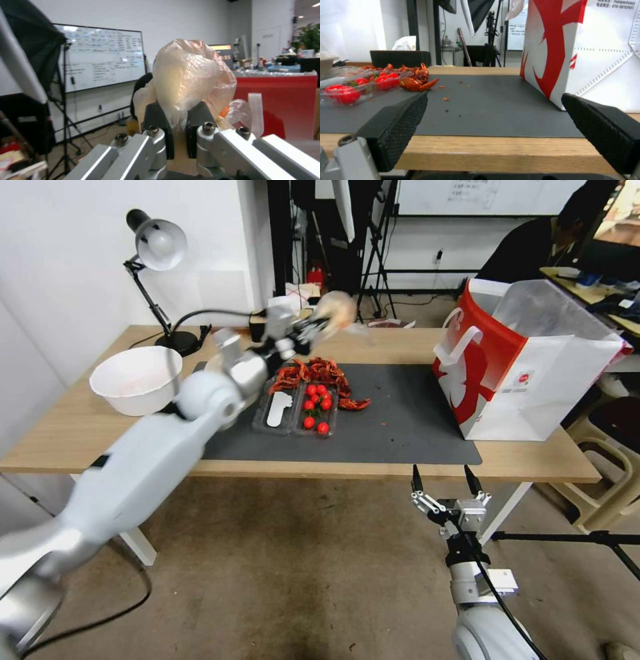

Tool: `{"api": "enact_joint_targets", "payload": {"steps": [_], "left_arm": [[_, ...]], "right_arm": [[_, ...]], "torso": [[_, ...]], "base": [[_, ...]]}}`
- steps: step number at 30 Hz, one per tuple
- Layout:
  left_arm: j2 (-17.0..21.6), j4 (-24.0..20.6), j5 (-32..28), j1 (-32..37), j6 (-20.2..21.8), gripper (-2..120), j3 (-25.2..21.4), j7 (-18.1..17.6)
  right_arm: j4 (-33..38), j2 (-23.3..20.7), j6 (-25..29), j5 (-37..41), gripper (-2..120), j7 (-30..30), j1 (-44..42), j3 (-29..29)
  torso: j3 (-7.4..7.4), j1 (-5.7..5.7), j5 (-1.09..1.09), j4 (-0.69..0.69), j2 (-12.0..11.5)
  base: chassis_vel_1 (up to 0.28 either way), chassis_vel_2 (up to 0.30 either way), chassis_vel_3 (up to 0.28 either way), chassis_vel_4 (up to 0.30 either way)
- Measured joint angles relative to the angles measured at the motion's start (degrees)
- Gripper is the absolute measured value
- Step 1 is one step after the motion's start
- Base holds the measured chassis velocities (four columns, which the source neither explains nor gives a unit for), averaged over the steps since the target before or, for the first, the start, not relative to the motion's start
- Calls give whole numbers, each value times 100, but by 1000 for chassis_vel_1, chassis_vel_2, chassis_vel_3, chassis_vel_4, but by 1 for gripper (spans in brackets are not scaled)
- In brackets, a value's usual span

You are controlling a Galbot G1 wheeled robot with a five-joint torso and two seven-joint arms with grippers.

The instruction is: Pick up the trash from the table and place it into the takeout bag.

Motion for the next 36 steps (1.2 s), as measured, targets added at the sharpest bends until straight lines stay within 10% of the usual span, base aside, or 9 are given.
{"api": "enact_joint_targets", "payload": {"steps": [36], "left_arm": [[-1836, 1710, -314, -1909, -28, 5, 1505, 81]], "right_arm": [[-64, 89, -23, -136, 100, 30, 63, 4]], "torso": [[-1, 0, 0, 2, 0]], "base": [[0, 0, 0, 0]]}}
